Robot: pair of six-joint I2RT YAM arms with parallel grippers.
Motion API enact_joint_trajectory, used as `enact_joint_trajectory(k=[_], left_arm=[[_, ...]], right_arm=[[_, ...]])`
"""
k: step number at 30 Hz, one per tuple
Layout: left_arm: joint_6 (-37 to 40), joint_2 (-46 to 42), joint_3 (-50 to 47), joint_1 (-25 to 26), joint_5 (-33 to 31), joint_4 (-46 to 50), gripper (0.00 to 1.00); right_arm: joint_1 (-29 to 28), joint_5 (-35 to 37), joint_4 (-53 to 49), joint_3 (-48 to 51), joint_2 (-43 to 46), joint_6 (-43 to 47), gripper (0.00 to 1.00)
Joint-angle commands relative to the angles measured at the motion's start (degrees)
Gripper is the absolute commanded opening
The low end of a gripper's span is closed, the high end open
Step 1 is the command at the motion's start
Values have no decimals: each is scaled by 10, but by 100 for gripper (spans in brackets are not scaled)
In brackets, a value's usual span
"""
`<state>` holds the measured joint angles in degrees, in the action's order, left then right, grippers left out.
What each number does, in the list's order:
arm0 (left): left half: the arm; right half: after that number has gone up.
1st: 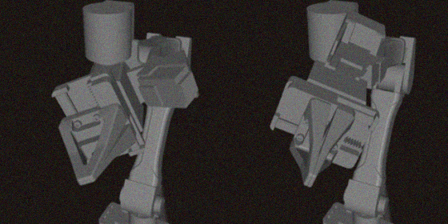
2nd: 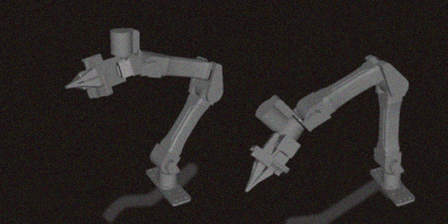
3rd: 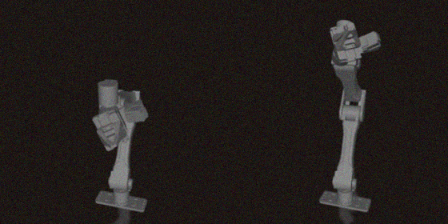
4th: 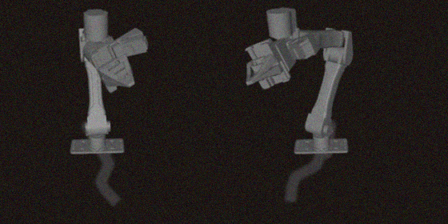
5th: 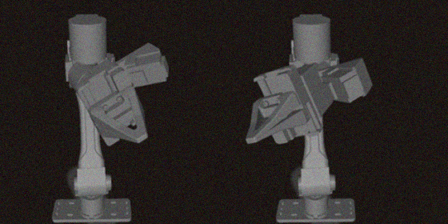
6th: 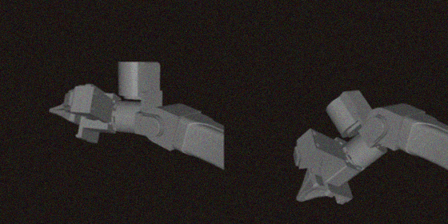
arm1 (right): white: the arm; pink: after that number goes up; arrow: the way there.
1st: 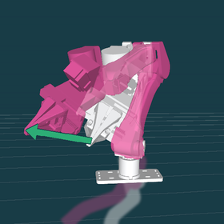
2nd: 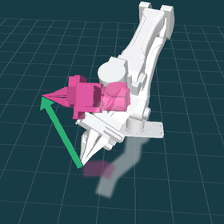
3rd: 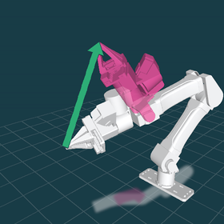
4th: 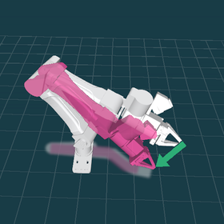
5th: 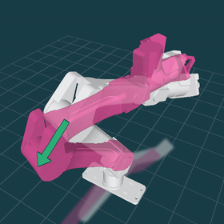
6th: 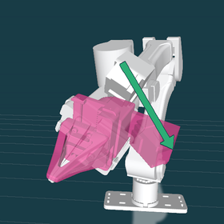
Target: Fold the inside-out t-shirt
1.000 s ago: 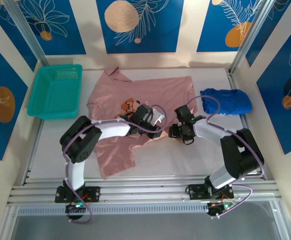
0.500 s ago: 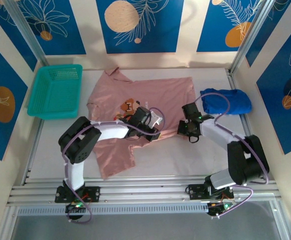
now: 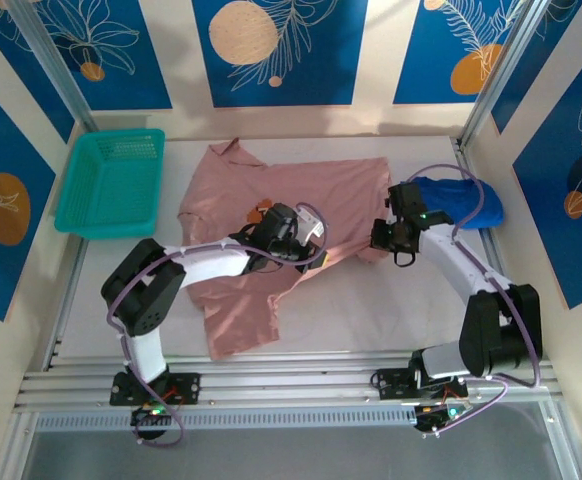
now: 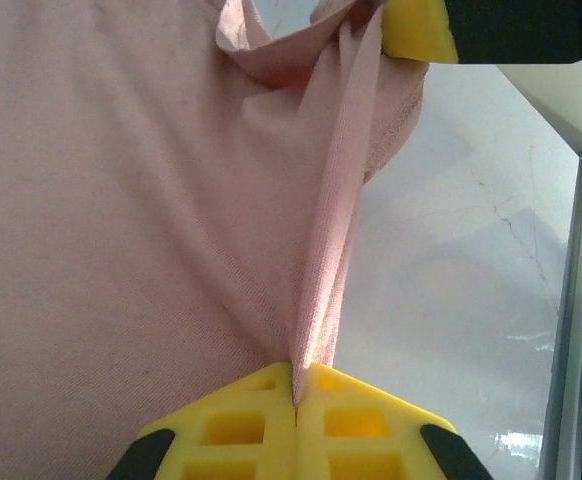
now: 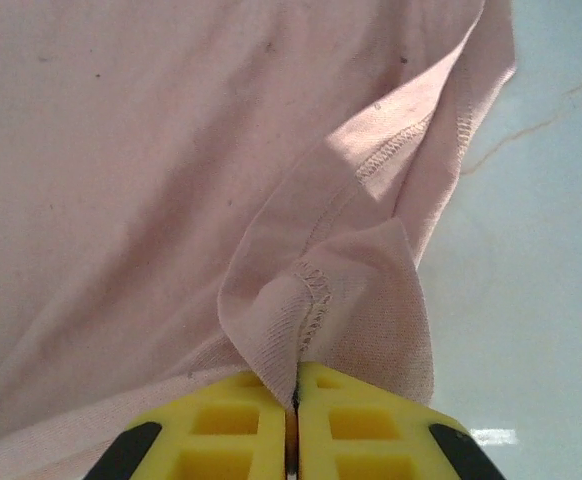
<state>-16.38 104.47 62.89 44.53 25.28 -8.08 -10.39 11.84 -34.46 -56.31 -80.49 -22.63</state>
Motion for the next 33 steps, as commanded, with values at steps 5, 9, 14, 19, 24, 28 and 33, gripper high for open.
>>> enact_joint_trajectory(k=[5,9,14,19,24,28,33], left_arm=[[-32,-12,-22,-29,-12,45,0],[-35,-9,-21,-34,-15,45,0],[-37,-11,-24,-37,-12,45,0],[-38,-9,-24,-37,-11,43,0],[-41,-12,-27,-37,-9,41,0],[-39,-12,-26,-37,-6,41,0],[-41,-8,-24,-37,-2,38,0]], right_arm=[[7,77,-24,-36,-38,25,14],[8,79,-25,-39,-41,30,12],[25,103,-45,-67,-52,36,13],[24,102,-73,-110,-86,39,24],[21,30,-50,-61,-69,20,34],[20,-63,-12,4,-20,-16,43],[17,-115,38,73,7,-65,46]])
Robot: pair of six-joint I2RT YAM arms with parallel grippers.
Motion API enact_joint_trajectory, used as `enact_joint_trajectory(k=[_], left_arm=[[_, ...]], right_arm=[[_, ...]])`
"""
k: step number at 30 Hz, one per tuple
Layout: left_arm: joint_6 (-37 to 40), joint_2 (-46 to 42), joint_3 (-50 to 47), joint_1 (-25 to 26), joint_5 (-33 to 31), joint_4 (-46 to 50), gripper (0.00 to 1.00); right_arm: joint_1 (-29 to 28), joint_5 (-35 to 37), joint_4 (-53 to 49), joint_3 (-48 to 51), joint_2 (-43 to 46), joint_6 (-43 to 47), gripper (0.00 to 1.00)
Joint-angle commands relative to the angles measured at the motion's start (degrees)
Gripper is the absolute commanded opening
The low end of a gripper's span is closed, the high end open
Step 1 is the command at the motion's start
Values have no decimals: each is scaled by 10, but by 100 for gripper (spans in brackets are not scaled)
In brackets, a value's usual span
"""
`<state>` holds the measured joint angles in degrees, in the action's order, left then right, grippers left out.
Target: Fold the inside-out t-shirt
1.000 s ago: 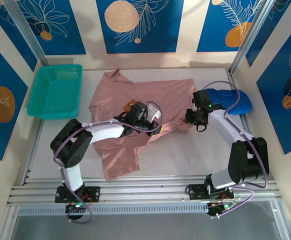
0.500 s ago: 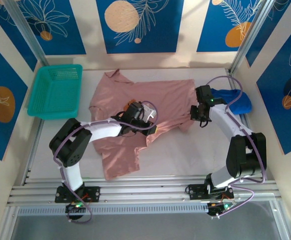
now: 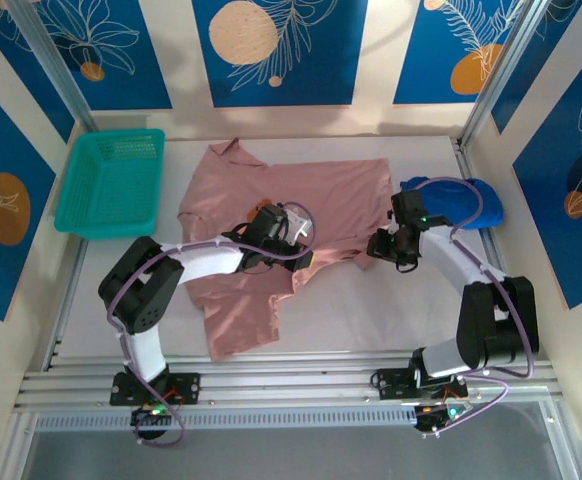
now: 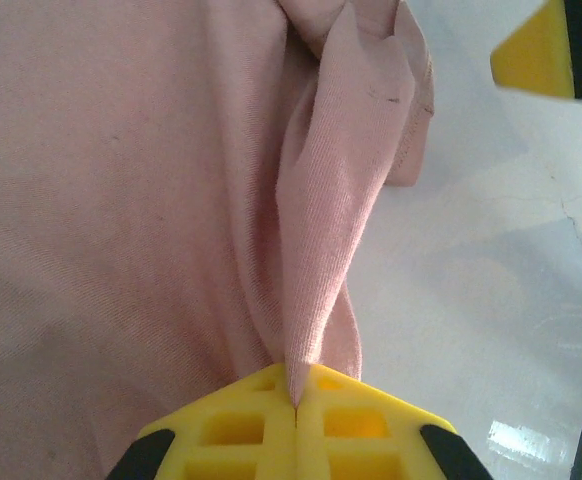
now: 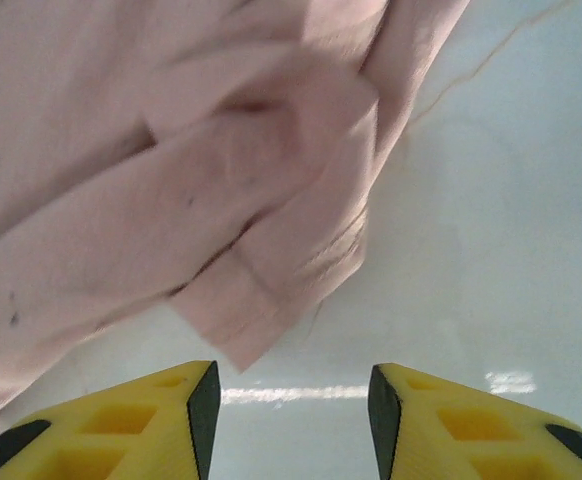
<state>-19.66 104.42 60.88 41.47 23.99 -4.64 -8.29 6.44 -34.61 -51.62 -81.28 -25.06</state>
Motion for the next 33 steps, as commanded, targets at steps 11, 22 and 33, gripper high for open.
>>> enact_joint_trajectory(k=[11,22,33], left_arm=[[-4,-6,-4,-6,12,6,0],[1,-4,-6,-7,15,5,0],[7,-2,-9,-7,8,8,0]], right_arm=[[-5,-55,103,-3,-71,-63,43],[-17,15,90,-42,-136,-47,41],[-27,40,80,-36,-131,-40,18]])
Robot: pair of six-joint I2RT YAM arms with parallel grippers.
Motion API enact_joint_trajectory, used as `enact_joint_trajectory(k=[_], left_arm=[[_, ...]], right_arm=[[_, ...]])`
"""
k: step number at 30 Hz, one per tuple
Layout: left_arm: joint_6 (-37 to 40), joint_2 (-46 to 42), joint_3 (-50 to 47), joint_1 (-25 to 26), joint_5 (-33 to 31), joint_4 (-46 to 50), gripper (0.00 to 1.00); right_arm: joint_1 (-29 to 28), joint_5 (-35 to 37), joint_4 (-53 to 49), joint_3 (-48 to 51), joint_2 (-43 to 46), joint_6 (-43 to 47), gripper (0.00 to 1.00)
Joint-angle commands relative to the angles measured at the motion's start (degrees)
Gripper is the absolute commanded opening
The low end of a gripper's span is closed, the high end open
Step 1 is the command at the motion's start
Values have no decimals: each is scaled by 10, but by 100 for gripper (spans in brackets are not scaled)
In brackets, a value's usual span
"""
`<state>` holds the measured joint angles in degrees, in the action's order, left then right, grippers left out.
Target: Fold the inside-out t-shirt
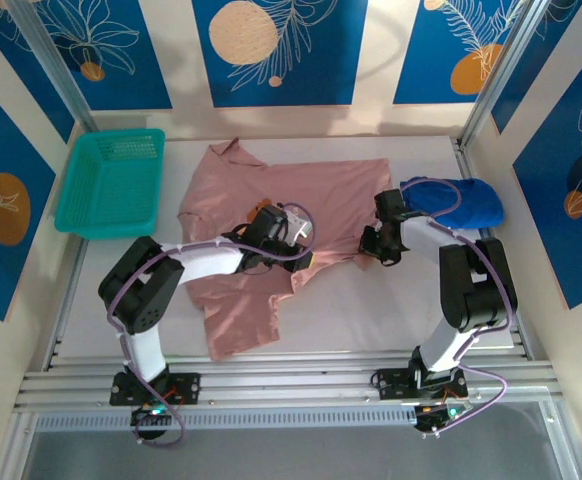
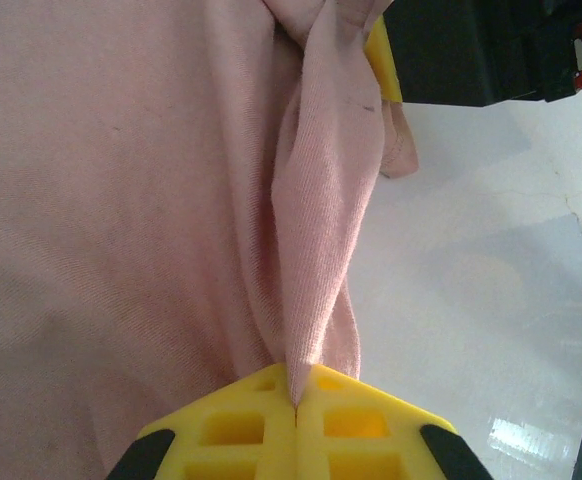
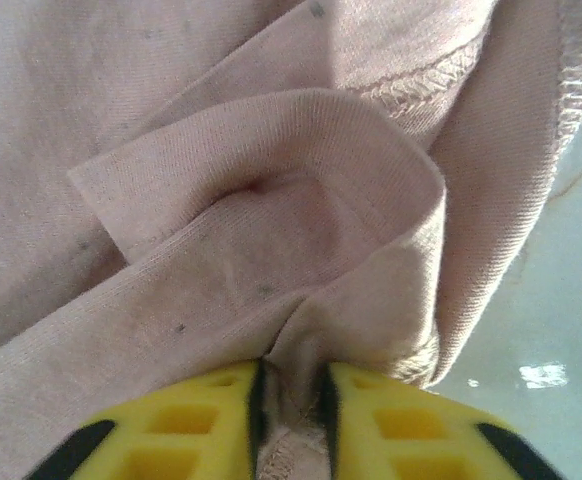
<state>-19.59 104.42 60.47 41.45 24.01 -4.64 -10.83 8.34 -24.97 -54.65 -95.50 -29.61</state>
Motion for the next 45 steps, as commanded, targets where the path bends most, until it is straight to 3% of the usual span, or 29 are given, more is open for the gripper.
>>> enact_joint_trajectory(k=[1,6,15,19,25,31,36,45], left_arm=[[6,-3,-5,-8,5,11,0],[-13,-11,-14,-20,-9,12,0],[-32,-79,-52,-60,-7,27,0],[-26,-98,-72,-75,-9,37,0],[-24,-95,-90,-78,-11,35,0],[-22,-91,-93,-78,-11,33,0],[-23,-86,-91,-78,-3,31,0],[-26,-79,-85,-78,6,27,0]], right_arm=[[0,27,-21,-5,20,9,15],[17,43,-61,-1,88,29,7],[57,58,-124,-34,196,66,7],[55,75,-127,-62,159,79,8],[37,91,-129,-107,69,91,20],[31,48,-134,-92,68,90,30],[-9,-57,-86,-35,99,61,40],[-46,-81,-22,-30,-4,9,42]])
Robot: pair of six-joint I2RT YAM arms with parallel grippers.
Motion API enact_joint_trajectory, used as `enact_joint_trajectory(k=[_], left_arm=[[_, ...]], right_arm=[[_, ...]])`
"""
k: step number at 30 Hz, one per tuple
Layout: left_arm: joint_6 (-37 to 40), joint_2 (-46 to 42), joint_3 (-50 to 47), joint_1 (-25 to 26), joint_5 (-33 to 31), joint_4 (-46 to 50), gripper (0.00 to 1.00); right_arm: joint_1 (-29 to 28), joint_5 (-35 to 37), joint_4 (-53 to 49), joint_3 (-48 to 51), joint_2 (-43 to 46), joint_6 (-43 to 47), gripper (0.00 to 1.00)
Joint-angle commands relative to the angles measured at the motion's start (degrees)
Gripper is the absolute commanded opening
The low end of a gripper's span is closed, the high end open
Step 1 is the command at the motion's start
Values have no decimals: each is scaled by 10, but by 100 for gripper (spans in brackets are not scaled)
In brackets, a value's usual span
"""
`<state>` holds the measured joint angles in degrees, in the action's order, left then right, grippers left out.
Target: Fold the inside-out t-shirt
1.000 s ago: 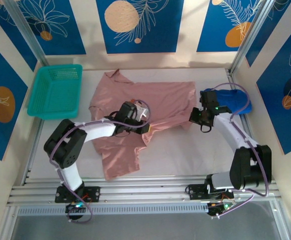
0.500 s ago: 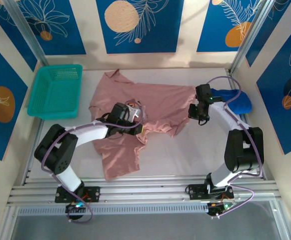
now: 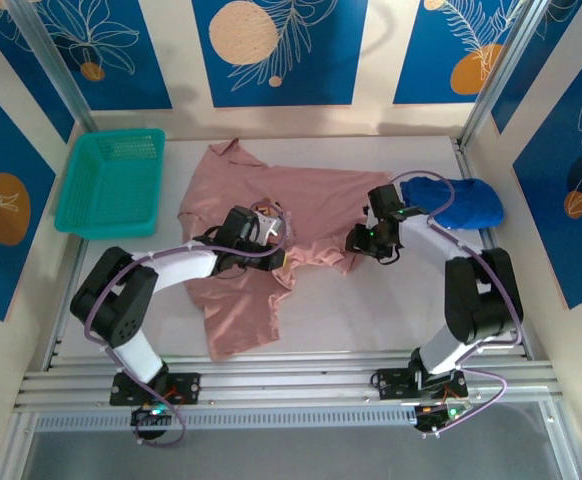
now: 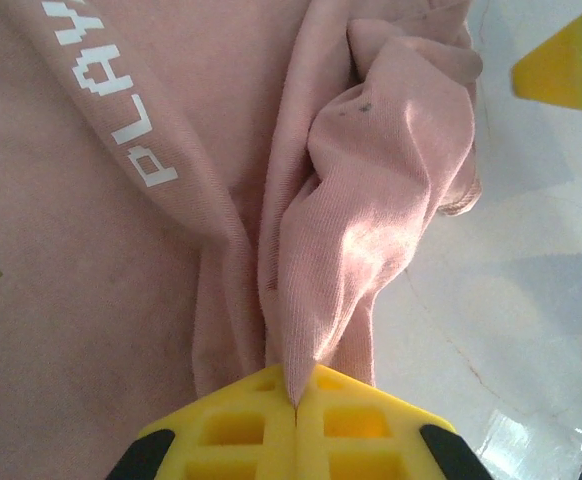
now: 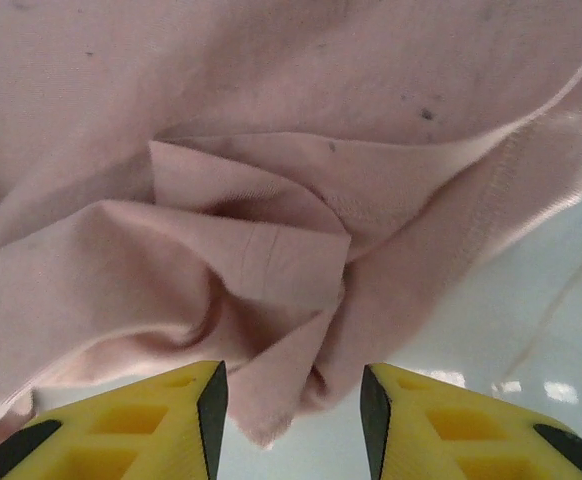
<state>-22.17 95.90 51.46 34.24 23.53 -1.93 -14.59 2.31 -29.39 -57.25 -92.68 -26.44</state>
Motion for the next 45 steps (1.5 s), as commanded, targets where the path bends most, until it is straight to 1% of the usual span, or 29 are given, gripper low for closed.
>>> enact_joint_trajectory(k=[1,3,4,7,8,10,13,18,19,20,21,23,25,26,28,32,35,38,41,45], left_arm=[[-1,5,4,-6,11,-1,0],[-2,5,4,-6,12,-1,0],[-2,5,3,-6,12,-1,0],[-2,-1,2,-6,9,-1,0],[-4,-4,1,-6,5,-1,0],[-8,-13,-2,-7,-6,-1,0],[-20,-30,-13,-15,-24,1,0],[-36,-51,-40,-42,-31,24,0],[-33,-53,-47,-43,-33,31,0],[-31,-55,-55,-46,-35,38,0],[-30,-56,-64,-48,-37,42,0],[-31,-60,-84,-53,-39,46,0],[-29,-62,-98,-56,-40,49,0],[-27,-62,-102,-55,-41,49,0],[-24,-62,-105,-56,-40,52,0],[-20,-62,-105,-56,-39,53,0],[-19,-64,-103,-56,-38,53,0],[-18,-62,-101,-56,-37,54,0],[-17,-60,-99,-56,-33,53,0],[-17,-61,-97,-56,-30,52,0]], right_arm=[[-13,-13,20,-10,-48,-22,42],[-17,-11,25,-19,-69,-20,40],[-17,-8,28,-22,-77,-19,36],[-16,10,13,-35,-76,-9,15],[-15,15,12,-34,-59,-4,10],[-15,15,16,-31,-12,9,5],[-18,-34,24,-25,59,33,3],[-30,-149,28,22,133,60,5],[-32,-162,26,36,139,62,6],[-36,-159,18,50,141,60,7],[-39,-139,6,59,141,57,7],[-38,-37,-44,64,133,33,9],[-34,49,-66,68,128,19,11],[-29,72,-69,70,126,12,13],[-25,84,-67,70,123,5,17],[-36,58,-60,70,119,-1,23],[-52,-7,-31,92,128,-21,27],[-74,-53,7,112,131,-56,34],[-87,-66,32,114,108,-91,38],[-92,-57,50,106,71,-113,39]])
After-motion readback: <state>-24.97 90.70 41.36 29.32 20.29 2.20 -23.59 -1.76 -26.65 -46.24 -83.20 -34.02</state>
